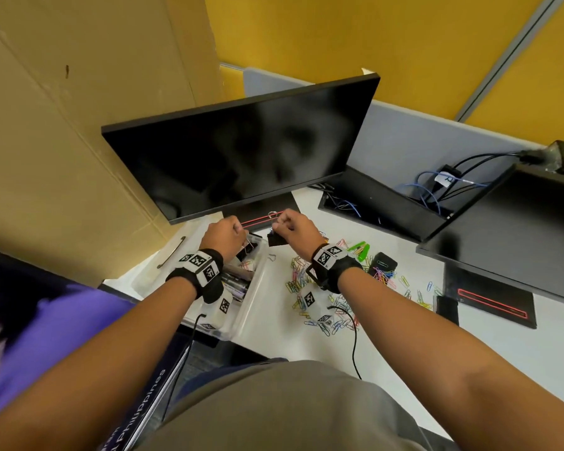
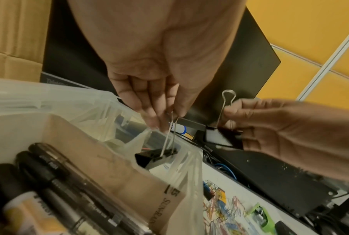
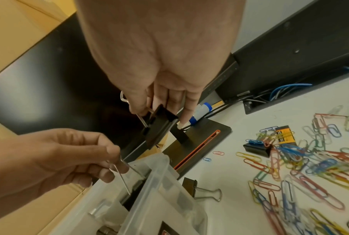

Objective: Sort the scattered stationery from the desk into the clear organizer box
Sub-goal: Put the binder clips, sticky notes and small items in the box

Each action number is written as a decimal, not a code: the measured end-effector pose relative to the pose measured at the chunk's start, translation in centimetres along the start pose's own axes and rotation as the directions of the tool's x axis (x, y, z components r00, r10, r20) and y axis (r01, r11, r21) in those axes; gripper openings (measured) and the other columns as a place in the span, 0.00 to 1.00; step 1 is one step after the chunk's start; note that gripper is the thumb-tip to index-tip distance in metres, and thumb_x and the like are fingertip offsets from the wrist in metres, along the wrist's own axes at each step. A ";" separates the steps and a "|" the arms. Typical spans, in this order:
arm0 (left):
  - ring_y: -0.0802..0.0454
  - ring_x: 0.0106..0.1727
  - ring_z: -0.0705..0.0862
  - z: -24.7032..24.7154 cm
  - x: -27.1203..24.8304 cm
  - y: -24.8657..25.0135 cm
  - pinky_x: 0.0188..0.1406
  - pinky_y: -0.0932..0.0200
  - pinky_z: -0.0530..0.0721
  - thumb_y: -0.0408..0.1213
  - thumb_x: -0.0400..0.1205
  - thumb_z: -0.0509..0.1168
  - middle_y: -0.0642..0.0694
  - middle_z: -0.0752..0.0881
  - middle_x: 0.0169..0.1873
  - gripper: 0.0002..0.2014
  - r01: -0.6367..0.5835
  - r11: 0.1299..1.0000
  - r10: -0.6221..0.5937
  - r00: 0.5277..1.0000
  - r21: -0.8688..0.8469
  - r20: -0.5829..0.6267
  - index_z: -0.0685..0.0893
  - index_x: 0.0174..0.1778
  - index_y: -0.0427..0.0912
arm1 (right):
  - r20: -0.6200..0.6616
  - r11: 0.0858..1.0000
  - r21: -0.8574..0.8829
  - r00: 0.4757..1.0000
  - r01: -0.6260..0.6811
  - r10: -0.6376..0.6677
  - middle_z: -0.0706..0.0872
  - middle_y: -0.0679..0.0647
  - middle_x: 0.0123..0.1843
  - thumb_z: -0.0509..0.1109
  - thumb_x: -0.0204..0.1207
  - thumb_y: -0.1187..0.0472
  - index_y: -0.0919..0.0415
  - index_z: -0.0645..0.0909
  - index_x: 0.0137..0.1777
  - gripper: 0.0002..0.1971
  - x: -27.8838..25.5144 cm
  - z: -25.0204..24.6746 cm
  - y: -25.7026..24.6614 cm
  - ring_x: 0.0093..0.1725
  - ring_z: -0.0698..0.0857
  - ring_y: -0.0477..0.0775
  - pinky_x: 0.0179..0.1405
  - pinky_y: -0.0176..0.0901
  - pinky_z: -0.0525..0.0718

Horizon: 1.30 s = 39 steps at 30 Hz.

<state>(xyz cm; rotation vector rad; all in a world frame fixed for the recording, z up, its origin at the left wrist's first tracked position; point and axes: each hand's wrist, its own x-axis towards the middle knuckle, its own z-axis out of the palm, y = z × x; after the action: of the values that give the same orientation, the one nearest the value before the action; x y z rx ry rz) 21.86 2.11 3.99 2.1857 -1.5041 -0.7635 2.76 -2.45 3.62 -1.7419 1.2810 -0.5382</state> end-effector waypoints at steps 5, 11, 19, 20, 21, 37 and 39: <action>0.41 0.50 0.82 0.7 0.5 -1.1 0.50 0.47 0.80 0.42 0.81 0.65 0.43 0.84 0.43 0.09 -0.075 0.930 0.100 0.994 0.360 -0.050 0.84 0.36 0.46 | -0.019 0.991 -0.117 0.997 0.068 -0.071 0.84 0.57 0.46 0.72 0.80 0.56 0.62 0.82 0.42 0.10 0.2 -0.3 -0.7 0.44 0.83 0.53 0.42 0.36 0.78; 0.42 0.56 0.78 1.3 1.3 -1.9 0.54 0.48 0.75 0.48 0.83 0.64 0.42 0.83 0.51 0.12 -0.080 0.772 0.148 0.987 0.630 -0.056 0.91 0.48 0.48 | -0.040 0.996 -0.074 0.998 0.042 -0.045 0.87 0.57 0.40 0.74 0.78 0.60 0.58 0.79 0.39 0.08 0.5 -0.2 -1.6 0.40 0.86 0.53 0.43 0.44 0.85; 0.46 0.56 0.76 2.2 0.5 -0.6 0.55 0.51 0.72 0.46 0.80 0.66 0.45 0.81 0.52 0.09 -0.210 0.634 0.228 0.970 0.744 0.079 0.89 0.43 0.47 | -0.043 1.000 -0.019 0.999 0.008 -0.009 0.87 0.53 0.40 0.73 0.78 0.53 0.59 0.79 0.39 0.12 0.4 1.5 -2.0 0.41 0.88 0.52 0.46 0.57 0.89; 0.46 0.56 0.77 2.3 0.4 -0.7 0.56 0.51 0.73 0.46 0.81 0.65 0.46 0.82 0.51 0.09 -0.227 0.616 0.224 0.969 0.755 0.108 0.89 0.44 0.48 | -0.044 1.000 -0.012 0.999 -0.002 0.001 0.87 0.53 0.39 0.73 0.79 0.52 0.60 0.79 0.39 0.13 0.4 1.4 -2.0 0.41 0.88 0.51 0.46 0.57 0.89; 0.47 0.55 0.80 2.4 0.3 -0.6 0.56 0.52 0.75 0.45 0.82 0.64 0.47 0.84 0.49 0.09 -0.250 0.594 0.213 0.965 0.764 0.151 0.89 0.45 0.47 | -0.041 1.000 0.000 0.999 -0.012 0.012 0.88 0.53 0.38 0.72 0.79 0.52 0.61 0.79 0.40 0.13 0.3 1.2 -2.0 0.40 0.89 0.51 0.47 0.57 0.89; 0.45 0.53 0.87 3.8 1.7 1.5 0.56 0.51 0.84 0.38 0.87 0.58 0.42 0.88 0.52 0.12 -0.114 0.784 -0.154 0.917 0.610 0.368 0.83 0.62 0.40 | -0.090 0.992 0.106 0.992 -0.073 0.083 0.87 0.65 0.41 0.75 0.76 0.64 0.56 0.72 0.44 0.12 -0.4 -0.4 -1.5 0.36 0.91 0.55 0.43 0.56 0.91; 0.44 0.57 0.86 4.2 1.5 1.4 0.60 0.50 0.83 0.37 0.87 0.59 0.41 0.87 0.57 0.13 -0.129 0.751 -0.151 0.921 0.648 0.358 0.81 0.64 0.40 | -0.076 0.989 0.125 0.993 -0.079 0.089 0.86 0.64 0.44 0.75 0.77 0.65 0.55 0.75 0.53 0.12 -0.5 -0.4 -1.6 0.39 0.90 0.57 0.44 0.55 0.91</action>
<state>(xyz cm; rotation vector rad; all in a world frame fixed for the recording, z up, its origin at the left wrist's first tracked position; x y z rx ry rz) 18.63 0.21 1.19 2.6484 -2.2506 -0.7827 3.10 -2.02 5.23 -1.5719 1.3438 -0.6311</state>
